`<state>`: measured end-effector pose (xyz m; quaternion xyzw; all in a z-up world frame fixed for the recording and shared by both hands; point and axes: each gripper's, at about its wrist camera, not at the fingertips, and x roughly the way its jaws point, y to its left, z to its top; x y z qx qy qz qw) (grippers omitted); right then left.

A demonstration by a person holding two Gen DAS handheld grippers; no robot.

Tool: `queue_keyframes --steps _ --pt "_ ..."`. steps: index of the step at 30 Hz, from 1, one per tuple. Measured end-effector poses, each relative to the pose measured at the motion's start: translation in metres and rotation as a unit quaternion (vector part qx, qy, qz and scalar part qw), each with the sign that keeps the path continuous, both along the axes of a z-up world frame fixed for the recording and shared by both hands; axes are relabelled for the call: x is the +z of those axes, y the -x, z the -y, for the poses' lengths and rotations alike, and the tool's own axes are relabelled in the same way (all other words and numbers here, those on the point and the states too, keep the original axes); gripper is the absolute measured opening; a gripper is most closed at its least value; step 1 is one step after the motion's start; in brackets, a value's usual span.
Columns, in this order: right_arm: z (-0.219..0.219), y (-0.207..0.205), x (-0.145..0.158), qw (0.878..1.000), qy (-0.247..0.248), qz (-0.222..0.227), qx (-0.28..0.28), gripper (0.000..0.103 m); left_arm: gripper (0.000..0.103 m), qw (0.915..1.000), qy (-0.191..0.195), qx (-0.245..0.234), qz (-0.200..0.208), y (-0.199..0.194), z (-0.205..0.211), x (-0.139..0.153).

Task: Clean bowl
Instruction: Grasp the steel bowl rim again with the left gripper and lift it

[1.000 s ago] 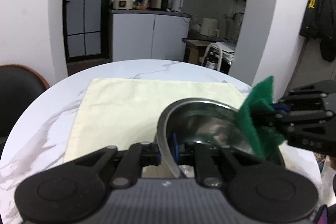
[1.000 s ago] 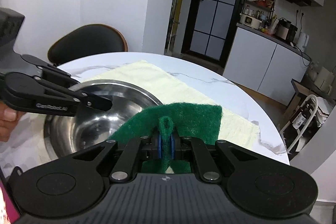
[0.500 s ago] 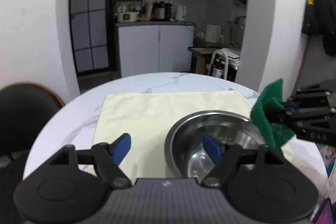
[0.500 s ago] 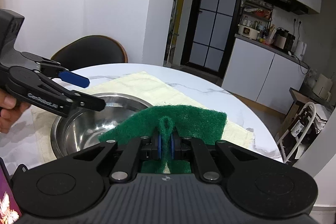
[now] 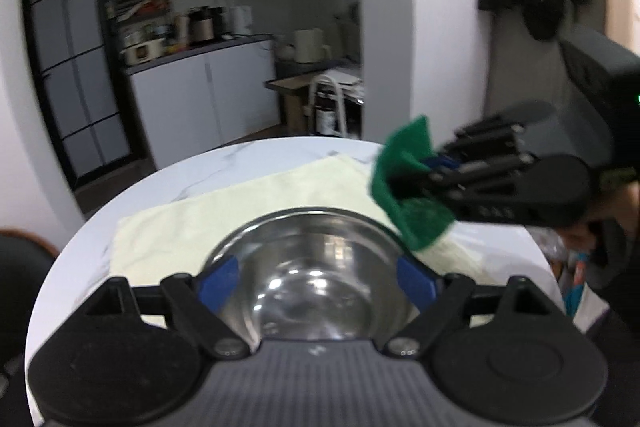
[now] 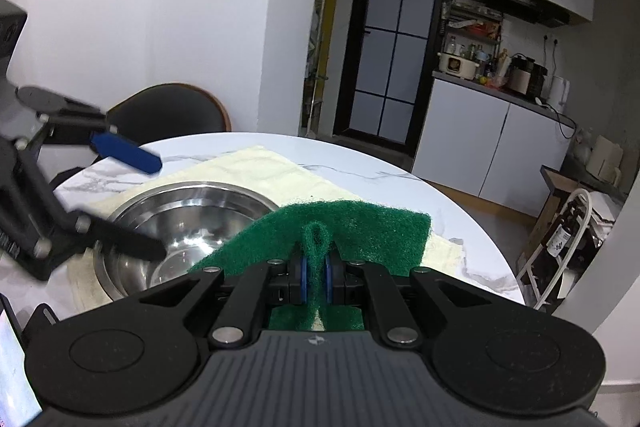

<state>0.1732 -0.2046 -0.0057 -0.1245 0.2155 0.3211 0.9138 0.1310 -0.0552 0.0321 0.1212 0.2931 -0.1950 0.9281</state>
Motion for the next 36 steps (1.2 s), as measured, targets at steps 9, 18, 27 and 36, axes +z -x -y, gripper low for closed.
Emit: queue_keyframes --steps 9,18,27,36 --pt "0.017 -0.005 -0.011 1.0 0.006 -0.016 -0.012 0.009 0.089 0.9959 -0.051 -0.068 -0.031 -0.012 0.026 -0.02" --pt "0.026 0.002 -0.015 1.0 0.007 -0.018 0.01 0.009 0.065 0.9902 -0.067 -0.113 -0.047 -0.034 0.029 -0.039" --pt "0.023 0.006 -0.017 0.999 0.009 -0.025 0.036 0.009 0.036 0.9874 -0.063 -0.122 -0.078 -0.055 0.026 -0.06" --pt "0.02 0.004 -0.022 0.998 0.015 -0.036 0.045 0.009 0.018 0.9903 -0.028 -0.105 -0.086 -0.068 0.02 -0.062"
